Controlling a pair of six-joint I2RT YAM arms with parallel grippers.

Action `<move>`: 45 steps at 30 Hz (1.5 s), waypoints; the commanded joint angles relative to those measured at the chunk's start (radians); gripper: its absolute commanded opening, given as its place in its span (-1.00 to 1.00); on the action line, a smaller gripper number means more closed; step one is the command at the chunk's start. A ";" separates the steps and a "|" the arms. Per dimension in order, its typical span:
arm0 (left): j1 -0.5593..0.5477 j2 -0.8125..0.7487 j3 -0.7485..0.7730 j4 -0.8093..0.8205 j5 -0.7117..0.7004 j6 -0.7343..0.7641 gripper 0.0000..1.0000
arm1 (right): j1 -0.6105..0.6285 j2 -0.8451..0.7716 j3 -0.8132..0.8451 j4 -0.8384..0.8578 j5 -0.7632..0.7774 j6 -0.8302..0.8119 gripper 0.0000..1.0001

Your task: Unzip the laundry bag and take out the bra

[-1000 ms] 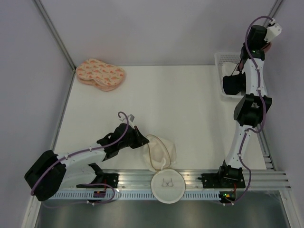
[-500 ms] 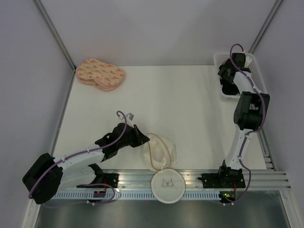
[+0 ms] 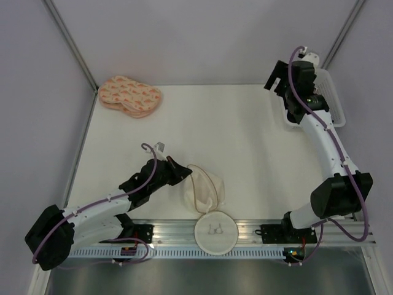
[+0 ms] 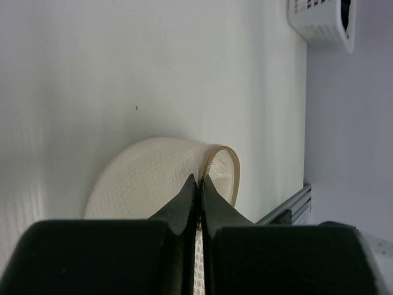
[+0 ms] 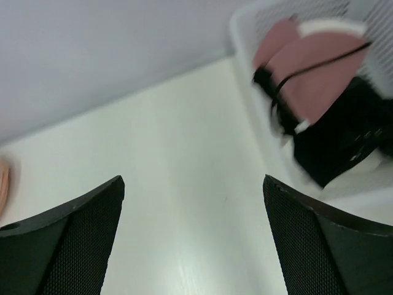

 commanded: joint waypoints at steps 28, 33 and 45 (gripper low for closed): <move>-0.033 0.026 -0.122 0.231 -0.513 -0.640 0.22 | 0.896 -0.427 -0.796 -0.362 0.183 0.574 0.91; -0.056 -0.085 -0.144 0.137 -0.467 -0.585 0.80 | 0.988 -0.399 -0.839 -0.356 0.177 0.678 0.69; -0.105 -0.452 -0.118 -0.141 -0.405 -0.392 0.99 | 1.140 -0.278 -0.954 -0.276 0.177 0.855 0.44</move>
